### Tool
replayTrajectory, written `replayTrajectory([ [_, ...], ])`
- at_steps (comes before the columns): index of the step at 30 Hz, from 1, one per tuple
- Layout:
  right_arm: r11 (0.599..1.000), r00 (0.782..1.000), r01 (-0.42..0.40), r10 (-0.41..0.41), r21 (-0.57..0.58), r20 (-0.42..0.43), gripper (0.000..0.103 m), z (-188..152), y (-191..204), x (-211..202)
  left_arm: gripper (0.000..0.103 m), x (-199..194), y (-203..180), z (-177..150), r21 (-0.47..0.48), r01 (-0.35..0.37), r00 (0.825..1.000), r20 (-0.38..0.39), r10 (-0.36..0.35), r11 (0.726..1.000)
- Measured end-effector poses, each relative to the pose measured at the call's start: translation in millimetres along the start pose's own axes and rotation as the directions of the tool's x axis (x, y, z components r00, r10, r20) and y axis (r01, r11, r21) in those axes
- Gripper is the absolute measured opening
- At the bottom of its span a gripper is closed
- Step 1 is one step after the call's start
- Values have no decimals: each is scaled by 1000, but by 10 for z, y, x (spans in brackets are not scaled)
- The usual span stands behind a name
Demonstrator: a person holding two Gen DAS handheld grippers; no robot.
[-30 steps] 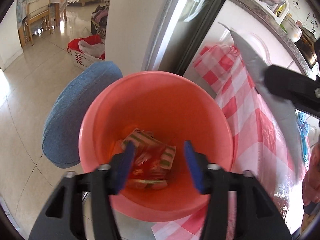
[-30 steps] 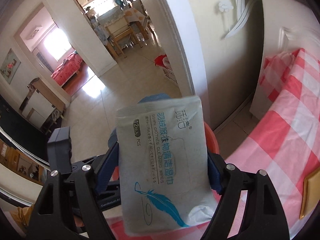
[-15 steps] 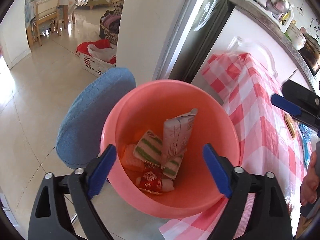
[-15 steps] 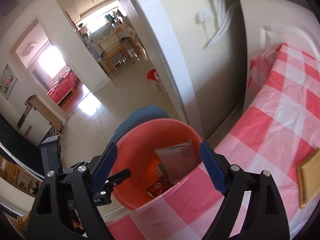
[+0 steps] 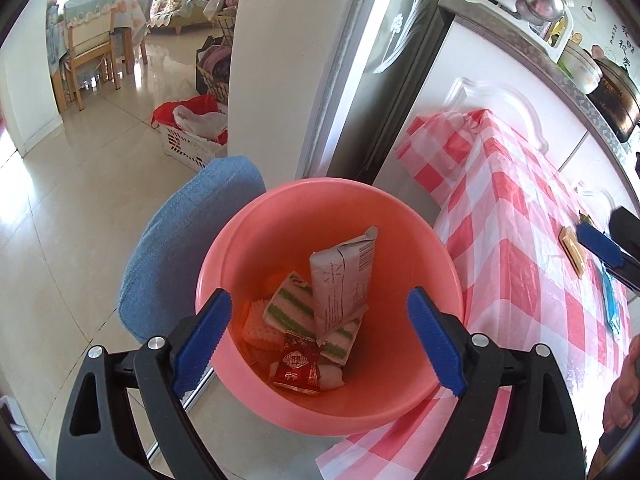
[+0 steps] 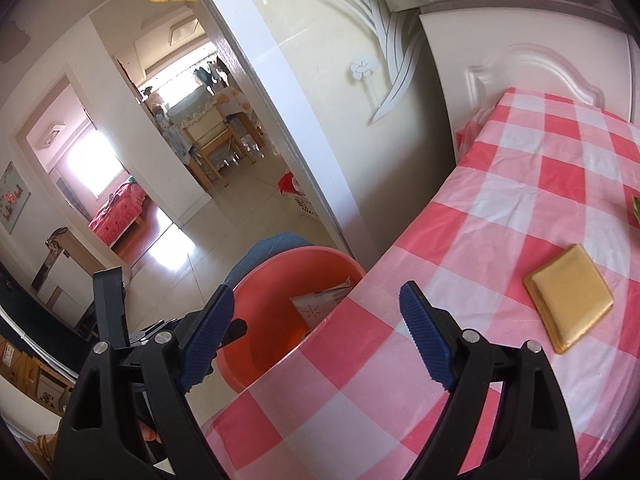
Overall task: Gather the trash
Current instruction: 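Open both tools over the orange bucket, dropping the wrapper and wipes packet, then move both open tools back over the table items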
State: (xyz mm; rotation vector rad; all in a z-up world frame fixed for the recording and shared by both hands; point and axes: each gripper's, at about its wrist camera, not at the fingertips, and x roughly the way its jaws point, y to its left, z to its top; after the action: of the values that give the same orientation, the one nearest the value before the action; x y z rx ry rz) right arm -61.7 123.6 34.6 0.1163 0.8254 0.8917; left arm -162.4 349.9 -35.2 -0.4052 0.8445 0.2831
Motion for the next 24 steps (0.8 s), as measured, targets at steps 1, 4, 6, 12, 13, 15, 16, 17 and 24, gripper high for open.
replayTrajectory([
  [1, 1000, 1000, 2, -2, -1, 10, 85, -17, -2, -50, 89, -11, -16, 6, 3, 2, 1000, 1, -2, 1000],
  [4, 1000, 999, 10, -10, -3, 32, 85, -47, -25, -161, 89, -70, -82, 35, 19, 3, 1000, 10, -3, 1000],
  [6, 1000, 999, 22, -21, -4, 48, 85, -71, -42, -227, 89, -115, -132, 54, 28, 10, 1000, 17, -10, 1000],
  [12, 999, 994, 38, -38, 5, 101, 85, -115, -160, -468, 89, -262, -375, 116, 72, 35, 999, 37, -38, 997],
  [13, 999, 993, 38, -38, 9, 110, 85, -123, -186, -520, 89, -278, -418, 114, 82, 39, 998, 40, -42, 996],
  [15, 999, 991, 46, -47, 10, 127, 85, -133, -233, -605, 89, -316, -525, 128, 101, 52, 998, 41, -57, 994],
  [16, 999, 989, 53, -54, 11, 138, 85, -138, -263, -653, 89, -331, -570, 132, 108, 59, 997, 40, -64, 992],
  [17, 998, 988, 54, -55, 14, 146, 85, -145, -300, -703, 89, -350, -629, 138, 117, 67, 997, 40, -72, 991],
  [24, 995, 976, 74, -87, 72, 201, 85, -189, -622, -1038, 89, -412, -1105, 142, 196, 131, 990, 27, -139, 972],
])
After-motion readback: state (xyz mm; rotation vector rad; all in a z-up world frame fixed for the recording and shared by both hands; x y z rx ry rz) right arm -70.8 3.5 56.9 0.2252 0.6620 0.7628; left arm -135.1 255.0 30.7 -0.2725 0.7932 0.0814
